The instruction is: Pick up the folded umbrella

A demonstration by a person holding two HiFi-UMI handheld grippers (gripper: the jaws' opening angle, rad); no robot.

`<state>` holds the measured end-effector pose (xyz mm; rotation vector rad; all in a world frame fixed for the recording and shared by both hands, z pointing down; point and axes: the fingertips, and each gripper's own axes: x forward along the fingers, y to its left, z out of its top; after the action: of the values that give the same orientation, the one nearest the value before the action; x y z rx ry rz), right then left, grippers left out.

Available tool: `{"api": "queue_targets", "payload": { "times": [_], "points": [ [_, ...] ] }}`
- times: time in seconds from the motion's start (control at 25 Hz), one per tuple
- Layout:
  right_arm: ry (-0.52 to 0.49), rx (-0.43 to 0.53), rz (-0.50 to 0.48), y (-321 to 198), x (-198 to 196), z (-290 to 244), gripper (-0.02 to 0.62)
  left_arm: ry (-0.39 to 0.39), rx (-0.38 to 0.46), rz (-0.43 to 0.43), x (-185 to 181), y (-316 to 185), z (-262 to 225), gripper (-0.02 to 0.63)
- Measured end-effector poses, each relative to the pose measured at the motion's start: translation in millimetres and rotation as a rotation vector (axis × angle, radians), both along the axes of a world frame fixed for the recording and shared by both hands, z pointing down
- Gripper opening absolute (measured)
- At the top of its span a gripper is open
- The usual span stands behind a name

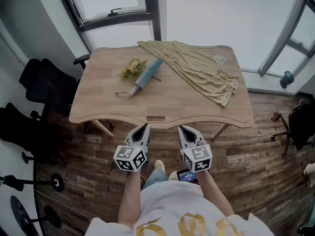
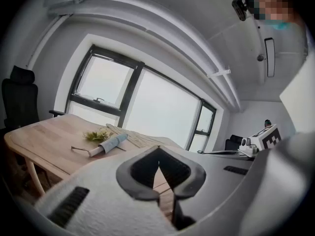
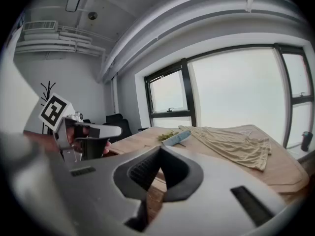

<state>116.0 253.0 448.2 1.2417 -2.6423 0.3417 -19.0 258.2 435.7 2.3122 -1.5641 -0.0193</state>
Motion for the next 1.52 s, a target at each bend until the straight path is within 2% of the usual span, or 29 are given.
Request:
{"api": "queue_targets", "payload": {
  "times": [0.24, 0.52, 0.68, 0.88, 1.0, 1.16, 1.52],
  "points": [
    [-0.017, -0.019, -0.031, 3.6, -4.6, 1.8, 0.009, 0.048, 0.000, 0.004, -2.2, 2.4, -3.3, 0.020],
    [-0.069, -0.047, -0.029, 8.2, 0.0, 2.3, 0.009, -0.030, -0.014, 0.010, 5.1, 8.5, -0.6, 0.020],
    [-0.083, -0.066, -0.028, 5.9, -1.4, 8.0, 0.011, -0.029, 0.014, 0.024, 5.2, 6.0, -3.9, 0.020],
    [-0.090, -0.072, -0.022, -10.0, -1.0, 9.4, 0.009, -0.056, -0.009, 0.013, 2.3, -11.3, -1.0, 0.020],
    [-0.082, -0.076, -0.026, -22.7, -5.8, 12.7, 0.009, -0.059, -0.019, 0.015, -1.7, -26.2, 5.0, 0.020],
    [-0.060, -0.090, -0.030, -50.1, -16.1, 23.4, 0.009, -0.103, -0.026, 0.053, -2.8, -56.5, 15.5, 0.020],
    [-0.025, -0.149, -0.003, -161.0, -52.1, 40.3, 0.009, -0.099, -0.085, 0.083, -36.6, -171.8, 37.9, 0.020]
  ]
}}
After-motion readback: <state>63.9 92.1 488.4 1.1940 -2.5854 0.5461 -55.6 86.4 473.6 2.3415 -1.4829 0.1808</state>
